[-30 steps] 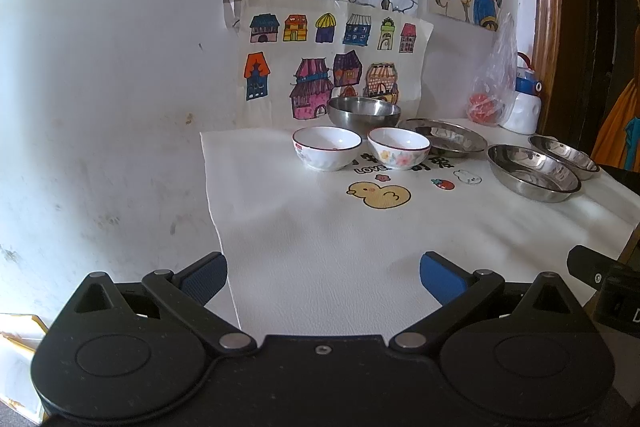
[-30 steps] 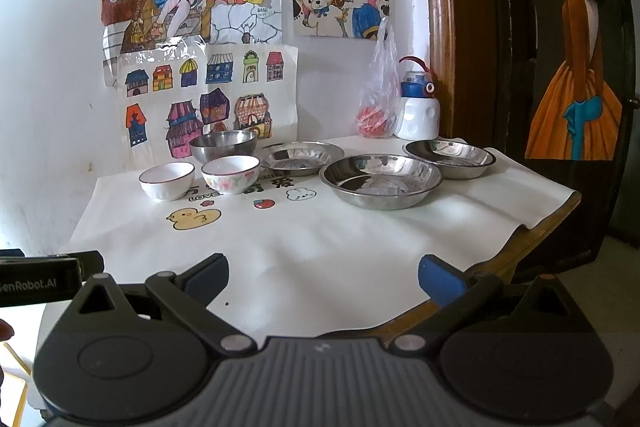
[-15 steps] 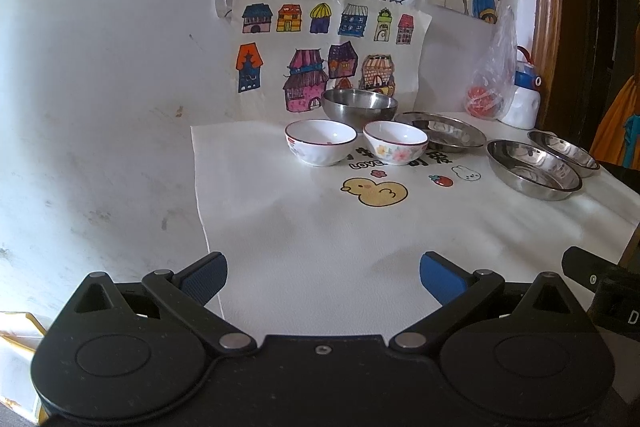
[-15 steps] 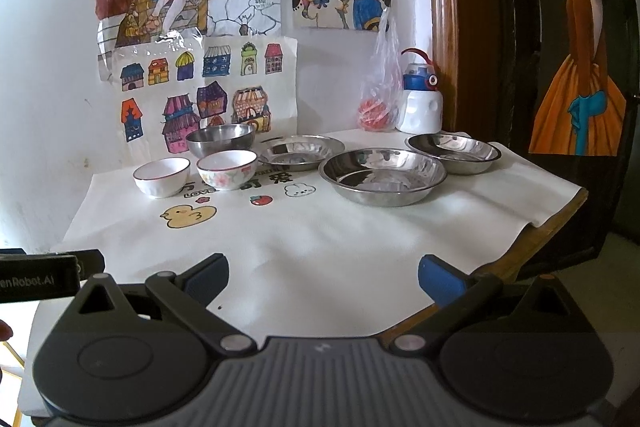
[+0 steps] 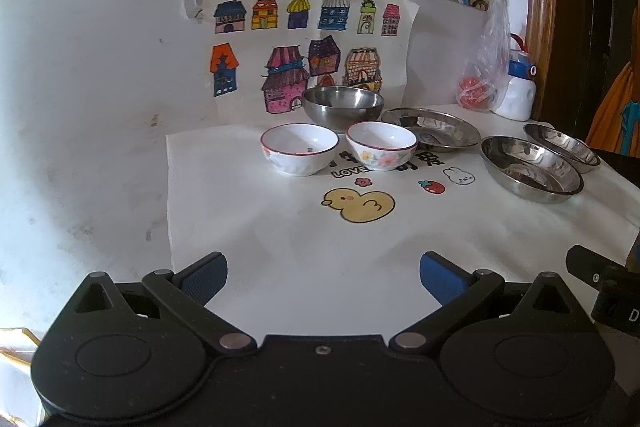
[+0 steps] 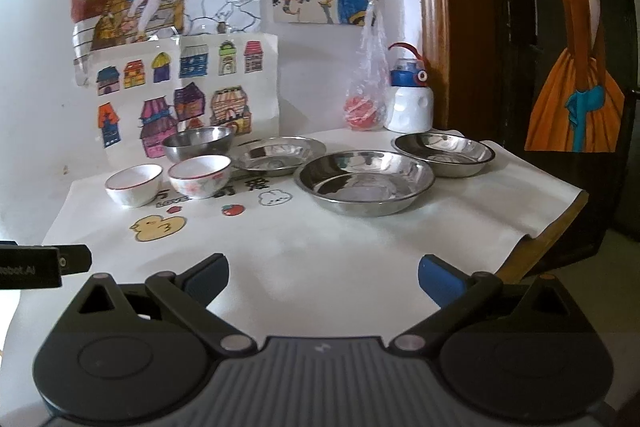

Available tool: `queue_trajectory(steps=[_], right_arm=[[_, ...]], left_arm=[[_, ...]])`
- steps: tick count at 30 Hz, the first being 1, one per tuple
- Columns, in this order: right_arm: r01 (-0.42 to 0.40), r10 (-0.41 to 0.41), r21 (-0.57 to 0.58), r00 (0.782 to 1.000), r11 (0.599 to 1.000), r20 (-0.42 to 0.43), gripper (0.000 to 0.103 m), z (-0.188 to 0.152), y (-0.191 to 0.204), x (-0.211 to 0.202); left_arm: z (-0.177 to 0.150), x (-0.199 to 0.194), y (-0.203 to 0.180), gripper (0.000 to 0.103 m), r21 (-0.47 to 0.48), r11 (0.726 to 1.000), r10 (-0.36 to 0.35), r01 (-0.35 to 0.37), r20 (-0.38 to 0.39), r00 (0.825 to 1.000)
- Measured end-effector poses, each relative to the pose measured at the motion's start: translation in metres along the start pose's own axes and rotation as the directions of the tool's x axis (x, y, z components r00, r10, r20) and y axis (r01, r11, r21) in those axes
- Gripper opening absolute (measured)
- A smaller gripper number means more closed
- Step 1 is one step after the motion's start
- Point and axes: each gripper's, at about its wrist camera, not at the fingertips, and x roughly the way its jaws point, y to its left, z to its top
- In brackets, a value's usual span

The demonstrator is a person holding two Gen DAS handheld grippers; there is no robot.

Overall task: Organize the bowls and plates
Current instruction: 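Move the left tool toward a deep steel plate while the right tool approaches another steel plate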

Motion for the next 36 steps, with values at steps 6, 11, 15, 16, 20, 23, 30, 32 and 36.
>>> queue_trajectory(steps=[6, 11, 15, 16, 20, 23, 30, 32, 36], right_arm=[[0.009, -0.010, 0.029, 1.000, 1.000, 0.014, 0.103, 0.005, -0.020, 0.010], [0.020, -0.021, 0.049, 1.000, 0.999, 0.020, 0.103, 0.007, -0.041, 0.020], [0.043, -0.044, 0.056, 0.999, 0.998, 0.026, 0.103, 0.010, -0.060, 0.030], [0.040, -0.042, 0.061, 0.999, 0.997, 0.029, 0.103, 0.011, -0.065, 0.034], [0.010, -0.011, 0.065, 1.000, 0.998, 0.020, 0.103, 0.019, -0.086, 0.048], [-0.003, 0.002, 0.044, 1.000, 0.999, 0.011, 0.103, 0.025, -0.096, 0.058], [0.006, -0.005, 0.070, 1.000, 0.998, -0.012, 0.103, 0.046, -0.114, 0.090], [0.010, -0.007, 0.089, 1.000, 0.996, -0.028, 0.103, 0.051, -0.119, 0.103], [-0.026, 0.034, 0.130, 0.998, 0.991, -0.059, 0.103, 0.061, -0.128, 0.129]], left_arm=[[0.016, 0.014, -0.015, 0.102, 0.025, 0.998, -0.058, 0.058, -0.024, 0.998], [0.033, 0.031, -0.034, 0.102, 0.040, 0.990, -0.134, 0.137, -0.064, 0.989], [0.045, 0.046, -0.055, 0.102, 0.064, 0.982, -0.174, 0.179, -0.078, 0.982], [0.048, 0.050, -0.061, 0.102, 0.066, 0.980, -0.182, 0.188, -0.082, 0.980], [0.061, 0.067, -0.079, 0.102, 0.048, 0.976, -0.210, 0.215, -0.083, 0.974], [0.068, 0.081, -0.092, 0.102, 0.031, 0.975, -0.218, 0.221, -0.082, 0.972], [0.081, 0.112, -0.120, 0.102, 0.036, 0.974, -0.220, 0.224, -0.094, 0.971], [0.085, 0.121, -0.126, 0.102, 0.033, 0.974, -0.221, 0.226, -0.105, 0.970], [0.091, 0.142, -0.137, 0.102, 0.006, 0.973, -0.230, 0.233, -0.131, 0.964]])
